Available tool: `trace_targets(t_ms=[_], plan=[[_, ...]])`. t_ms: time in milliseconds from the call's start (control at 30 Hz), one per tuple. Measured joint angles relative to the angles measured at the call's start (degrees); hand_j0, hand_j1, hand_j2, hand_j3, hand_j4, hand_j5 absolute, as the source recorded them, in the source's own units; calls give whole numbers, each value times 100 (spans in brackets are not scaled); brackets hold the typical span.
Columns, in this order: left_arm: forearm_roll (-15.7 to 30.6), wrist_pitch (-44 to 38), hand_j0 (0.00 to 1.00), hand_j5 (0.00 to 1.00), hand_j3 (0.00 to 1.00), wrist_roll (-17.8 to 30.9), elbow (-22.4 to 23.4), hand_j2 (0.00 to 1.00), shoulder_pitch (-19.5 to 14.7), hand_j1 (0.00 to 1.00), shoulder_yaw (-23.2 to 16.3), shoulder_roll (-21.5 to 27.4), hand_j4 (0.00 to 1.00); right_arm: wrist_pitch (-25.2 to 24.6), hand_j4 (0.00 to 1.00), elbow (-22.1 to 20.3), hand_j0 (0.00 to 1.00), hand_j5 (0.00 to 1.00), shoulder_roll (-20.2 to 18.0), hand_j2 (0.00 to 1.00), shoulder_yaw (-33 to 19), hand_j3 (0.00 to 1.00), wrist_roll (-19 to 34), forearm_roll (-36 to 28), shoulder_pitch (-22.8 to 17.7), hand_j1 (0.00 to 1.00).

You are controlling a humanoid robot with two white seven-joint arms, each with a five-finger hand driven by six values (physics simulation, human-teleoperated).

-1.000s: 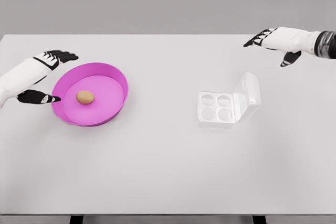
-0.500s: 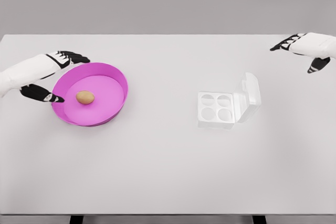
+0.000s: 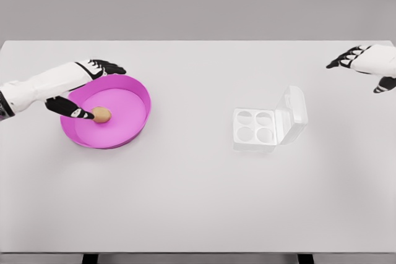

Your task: Pack egg into the box and close the box lid

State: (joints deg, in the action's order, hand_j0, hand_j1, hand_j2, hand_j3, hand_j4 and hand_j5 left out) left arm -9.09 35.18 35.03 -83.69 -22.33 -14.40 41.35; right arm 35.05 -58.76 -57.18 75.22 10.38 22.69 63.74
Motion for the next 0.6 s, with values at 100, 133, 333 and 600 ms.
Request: trace_targets(t_ms=[100, 133, 333, 600], plan=[[7, -1, 99, 99, 99, 0, 26, 99, 9, 99, -77, 5, 99, 1, 100, -358, 100, 100, -362, 100, -110, 100, -2, 44, -230, 100], [11, -1, 98, 98, 98, 0, 32, 98, 18, 98, -94, 6, 98, 0, 100, -440, 100, 100, -436, 100, -134, 100, -2, 51, -256, 100], [436, -2, 99, 99, 99, 0, 201, 99, 27, 99, -250, 18, 99, 0, 100, -981, 100, 100, -890, 100, -212, 100, -6, 159, -371, 100], [755, -531, 96, 96, 96, -1, 238, 96, 18, 96, -382, 43, 96, 0, 100, -2249, 100, 100, -1477, 100, -224, 100, 1, 424, -563, 100]])
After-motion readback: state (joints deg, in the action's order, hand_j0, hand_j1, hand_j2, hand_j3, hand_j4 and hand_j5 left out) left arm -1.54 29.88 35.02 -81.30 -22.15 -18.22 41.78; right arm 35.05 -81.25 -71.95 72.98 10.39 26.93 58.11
